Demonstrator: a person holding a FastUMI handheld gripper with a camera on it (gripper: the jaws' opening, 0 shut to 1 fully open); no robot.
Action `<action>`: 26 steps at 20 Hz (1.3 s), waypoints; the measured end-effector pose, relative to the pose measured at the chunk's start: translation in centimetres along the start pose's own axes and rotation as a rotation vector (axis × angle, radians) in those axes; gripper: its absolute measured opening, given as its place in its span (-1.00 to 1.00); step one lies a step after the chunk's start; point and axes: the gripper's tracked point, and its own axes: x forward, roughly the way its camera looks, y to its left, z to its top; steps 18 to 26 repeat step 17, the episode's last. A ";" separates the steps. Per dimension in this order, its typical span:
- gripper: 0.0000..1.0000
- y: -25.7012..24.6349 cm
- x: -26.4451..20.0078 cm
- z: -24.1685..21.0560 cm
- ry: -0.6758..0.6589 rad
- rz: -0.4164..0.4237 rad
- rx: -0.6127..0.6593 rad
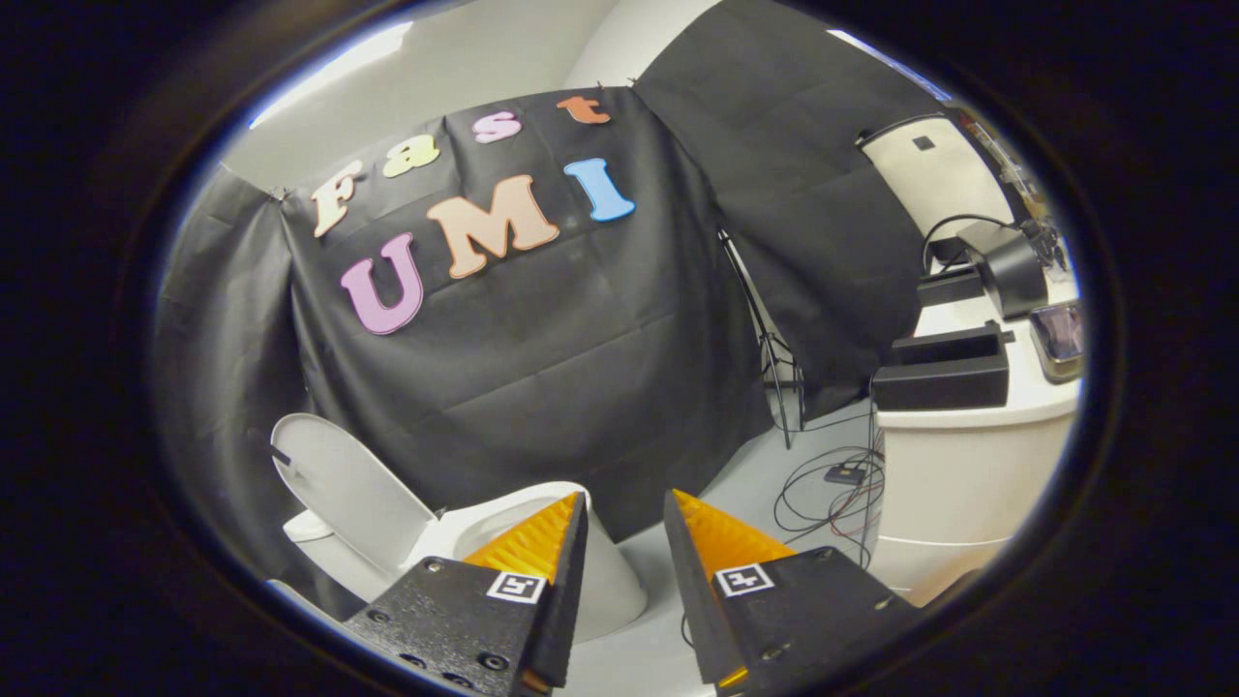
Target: Open the toilet lid.
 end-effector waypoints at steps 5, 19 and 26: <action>-0.01 -0.1 0.0 -0.2 0.007 -0.005 0.001; -0.01 -0.2 0.0 -1.0 0.066 -0.003 -0.005; -0.01 -0.2 0.0 -1.0 0.066 -0.003 -0.005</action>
